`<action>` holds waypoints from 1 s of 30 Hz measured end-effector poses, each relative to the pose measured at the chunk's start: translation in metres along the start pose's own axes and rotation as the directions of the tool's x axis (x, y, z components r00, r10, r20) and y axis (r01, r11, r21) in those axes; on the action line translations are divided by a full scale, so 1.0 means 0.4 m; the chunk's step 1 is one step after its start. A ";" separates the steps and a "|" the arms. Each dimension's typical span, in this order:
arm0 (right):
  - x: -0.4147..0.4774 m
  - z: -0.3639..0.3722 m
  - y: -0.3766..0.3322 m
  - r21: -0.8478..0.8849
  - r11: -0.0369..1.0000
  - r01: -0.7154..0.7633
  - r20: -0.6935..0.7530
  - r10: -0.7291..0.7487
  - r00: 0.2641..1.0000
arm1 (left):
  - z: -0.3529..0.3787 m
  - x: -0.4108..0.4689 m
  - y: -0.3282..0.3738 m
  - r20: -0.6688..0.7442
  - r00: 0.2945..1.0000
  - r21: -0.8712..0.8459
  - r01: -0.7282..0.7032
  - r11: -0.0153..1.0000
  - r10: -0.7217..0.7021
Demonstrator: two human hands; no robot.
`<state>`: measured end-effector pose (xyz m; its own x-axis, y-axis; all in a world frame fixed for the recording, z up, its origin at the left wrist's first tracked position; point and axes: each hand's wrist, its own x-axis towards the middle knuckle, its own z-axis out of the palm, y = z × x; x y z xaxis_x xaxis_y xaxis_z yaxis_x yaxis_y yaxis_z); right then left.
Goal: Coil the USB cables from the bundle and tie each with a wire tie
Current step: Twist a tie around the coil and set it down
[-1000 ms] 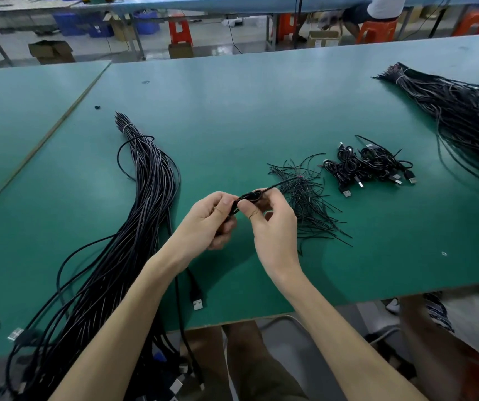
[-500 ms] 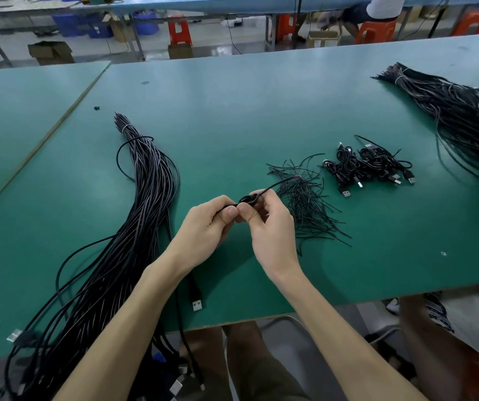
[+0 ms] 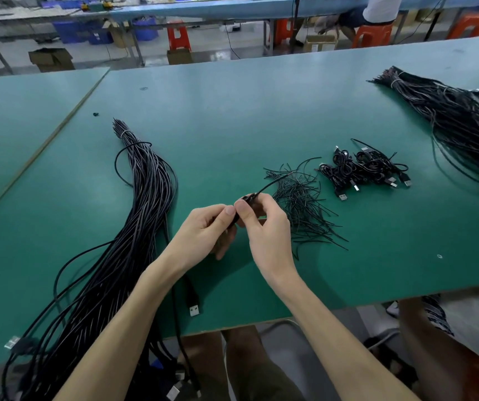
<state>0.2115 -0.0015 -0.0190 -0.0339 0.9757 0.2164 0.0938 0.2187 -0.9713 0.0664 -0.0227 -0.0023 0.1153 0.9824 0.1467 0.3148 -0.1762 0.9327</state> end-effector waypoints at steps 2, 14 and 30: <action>-0.001 0.002 -0.001 0.039 0.999 -0.022 -0.010 0.022 1.000 | 0.001 -0.001 0.003 0.007 1.000 -0.009 0.020 1.000 -0.020; -0.004 -0.005 -0.003 0.122 0.992 0.036 0.036 -0.040 0.999 | -0.001 -0.007 0.018 0.101 0.986 -0.108 0.142 0.984 -0.132; 0.001 -0.002 0.001 0.114 0.990 -0.077 -0.014 0.079 0.997 | 0.004 -0.004 0.006 -0.020 0.997 -0.005 0.069 0.998 -0.069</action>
<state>0.2122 -0.0009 -0.0194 -0.0128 0.9900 0.1401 -0.0182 0.1399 -0.9900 0.0687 -0.0247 -0.0008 0.0743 0.9933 0.0883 0.3174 -0.1075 0.9422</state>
